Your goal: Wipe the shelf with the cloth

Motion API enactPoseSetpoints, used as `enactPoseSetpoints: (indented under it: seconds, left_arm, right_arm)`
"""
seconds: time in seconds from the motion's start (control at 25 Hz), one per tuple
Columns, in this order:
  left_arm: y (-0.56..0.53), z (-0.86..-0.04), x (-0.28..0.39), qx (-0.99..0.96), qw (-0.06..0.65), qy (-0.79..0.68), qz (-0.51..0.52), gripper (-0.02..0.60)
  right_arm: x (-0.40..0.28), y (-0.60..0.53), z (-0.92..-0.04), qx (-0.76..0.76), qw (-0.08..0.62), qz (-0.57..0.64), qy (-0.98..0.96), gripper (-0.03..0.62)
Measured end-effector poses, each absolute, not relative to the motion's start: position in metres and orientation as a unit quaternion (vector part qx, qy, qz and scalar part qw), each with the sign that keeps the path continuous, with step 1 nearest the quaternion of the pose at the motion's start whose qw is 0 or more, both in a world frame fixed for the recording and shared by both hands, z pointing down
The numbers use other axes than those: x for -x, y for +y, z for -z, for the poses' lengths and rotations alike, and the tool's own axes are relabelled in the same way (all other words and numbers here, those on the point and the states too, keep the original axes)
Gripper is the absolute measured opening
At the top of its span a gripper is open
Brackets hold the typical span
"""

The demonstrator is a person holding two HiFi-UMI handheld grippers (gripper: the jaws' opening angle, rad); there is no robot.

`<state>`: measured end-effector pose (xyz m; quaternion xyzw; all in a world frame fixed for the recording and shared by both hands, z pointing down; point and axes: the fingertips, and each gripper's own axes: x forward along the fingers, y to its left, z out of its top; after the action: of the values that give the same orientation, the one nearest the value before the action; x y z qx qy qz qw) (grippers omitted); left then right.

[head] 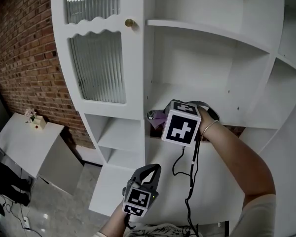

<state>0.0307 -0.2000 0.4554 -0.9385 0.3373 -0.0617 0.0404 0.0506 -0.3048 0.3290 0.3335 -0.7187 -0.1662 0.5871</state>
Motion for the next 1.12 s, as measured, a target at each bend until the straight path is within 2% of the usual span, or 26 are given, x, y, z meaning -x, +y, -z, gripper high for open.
enactPoseSetpoints:
  seconds: [0.4, 0.72, 1.12]
  left_arm:
    - [-0.197, -0.453, -0.059, 0.949, 0.044, 0.307, 0.065, 0.014]
    - [-0.216, -0.458, -0.075, 0.946, 0.038, 0.314, 0.069, 0.014]
    - [-0.250, -0.477, -0.069, 0.934, 0.013, 0.349, 0.079, 0.014]
  right_arm:
    - [-0.109, -0.312, -0.307, -0.386, 0.585, 0.153, -0.697, 0.080]
    - [-0.190, -0.378, -0.300, -0.468, 0.576, 0.169, -0.648, 0.081]
    - [-0.225, -0.457, -0.318, -0.494, 0.589, 0.176, -0.615, 0.081]
